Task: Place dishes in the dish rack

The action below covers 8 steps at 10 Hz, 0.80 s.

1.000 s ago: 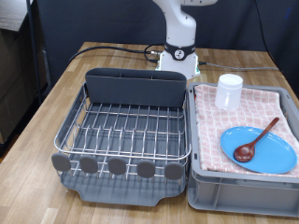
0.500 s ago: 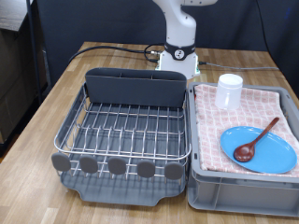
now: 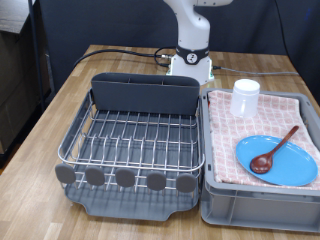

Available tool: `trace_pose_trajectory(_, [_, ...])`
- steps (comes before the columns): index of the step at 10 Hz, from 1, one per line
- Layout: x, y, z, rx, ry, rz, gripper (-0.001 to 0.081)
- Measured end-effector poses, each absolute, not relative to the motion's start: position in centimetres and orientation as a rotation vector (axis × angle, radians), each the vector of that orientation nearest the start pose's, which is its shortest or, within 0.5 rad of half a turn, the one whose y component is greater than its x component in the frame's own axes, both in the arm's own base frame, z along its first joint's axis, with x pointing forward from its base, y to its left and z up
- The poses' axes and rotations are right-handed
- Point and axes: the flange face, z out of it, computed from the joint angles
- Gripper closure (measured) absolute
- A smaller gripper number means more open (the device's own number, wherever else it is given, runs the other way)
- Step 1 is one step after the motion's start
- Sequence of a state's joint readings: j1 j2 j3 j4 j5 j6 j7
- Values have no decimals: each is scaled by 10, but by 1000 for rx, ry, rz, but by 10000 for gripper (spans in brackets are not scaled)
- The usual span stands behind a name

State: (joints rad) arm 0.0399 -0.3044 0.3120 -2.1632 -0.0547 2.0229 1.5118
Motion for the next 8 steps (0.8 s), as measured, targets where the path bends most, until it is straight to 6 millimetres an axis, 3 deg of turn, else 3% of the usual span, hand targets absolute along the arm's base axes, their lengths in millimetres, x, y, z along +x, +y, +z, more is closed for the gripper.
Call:
trace_pose_trajectory(4, [453, 180, 458, -2581, 1734, -364, 3])
trace_pose_trajectory(5, [454, 181, 447, -2564, 1720, -371, 3])
trace_pose_trajectory(8, [457, 185, 443, -2591, 1686, -365, 3])
